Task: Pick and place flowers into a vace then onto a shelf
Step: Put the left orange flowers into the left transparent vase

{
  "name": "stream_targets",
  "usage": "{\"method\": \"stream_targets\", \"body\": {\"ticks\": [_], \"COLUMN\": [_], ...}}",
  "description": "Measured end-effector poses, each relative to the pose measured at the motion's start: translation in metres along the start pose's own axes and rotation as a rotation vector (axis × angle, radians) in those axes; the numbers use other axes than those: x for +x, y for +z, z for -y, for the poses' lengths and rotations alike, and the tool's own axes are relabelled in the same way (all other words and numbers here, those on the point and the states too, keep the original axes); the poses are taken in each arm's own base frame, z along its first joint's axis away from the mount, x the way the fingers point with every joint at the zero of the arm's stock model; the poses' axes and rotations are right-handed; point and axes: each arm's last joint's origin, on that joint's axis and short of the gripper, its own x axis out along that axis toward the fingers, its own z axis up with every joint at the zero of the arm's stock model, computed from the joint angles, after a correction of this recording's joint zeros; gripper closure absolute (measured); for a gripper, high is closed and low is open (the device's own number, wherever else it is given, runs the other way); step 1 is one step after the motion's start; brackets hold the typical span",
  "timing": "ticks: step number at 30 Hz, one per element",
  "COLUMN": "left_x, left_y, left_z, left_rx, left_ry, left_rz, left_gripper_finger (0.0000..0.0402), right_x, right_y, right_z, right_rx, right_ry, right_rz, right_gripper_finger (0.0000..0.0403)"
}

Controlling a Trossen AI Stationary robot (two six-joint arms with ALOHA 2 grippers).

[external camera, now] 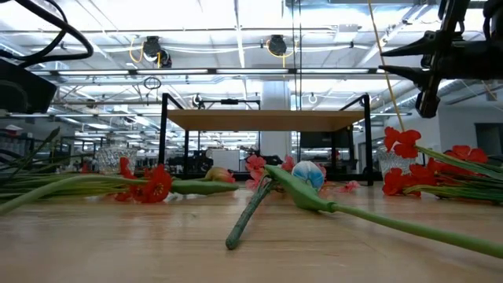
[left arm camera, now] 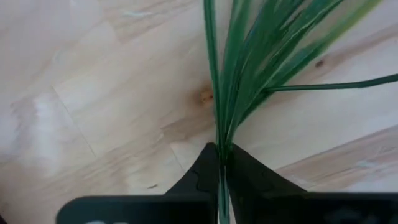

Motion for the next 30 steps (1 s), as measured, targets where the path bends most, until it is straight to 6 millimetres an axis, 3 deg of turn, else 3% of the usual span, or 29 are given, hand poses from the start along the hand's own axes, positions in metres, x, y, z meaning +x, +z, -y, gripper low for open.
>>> {"method": "stream_targets", "body": {"ticks": [4,7,20,30], "left_x": [-0.005,-0.013,-0.064,-0.078], "left_y": [0.0,0.001,0.012,0.024], "left_z": [-0.001,-0.004,-0.019,-0.032], "left_rx": [-0.048,-0.086,-0.282,-0.344], "left_ry": [-0.033,-0.092,-0.421,-0.503], "left_rz": [0.003,0.072,0.307,0.563], "left_gripper_finger": [0.0373,0.0387,0.0387,0.0387], "right_x": [0.0,0.0,0.0,0.0], "right_y": [0.0,-0.001,-0.002,-0.002], "right_z": [0.0,0.001,0.002,0.003], "right_rx": [-0.001,-0.003,-0.017,-0.018], "right_ry": [-0.002,-0.009,-0.021,-0.023], "right_rz": [-0.006,-0.011,-0.025,-0.027], "right_gripper_finger": [0.0321,0.0321,0.0321,0.0323]}}
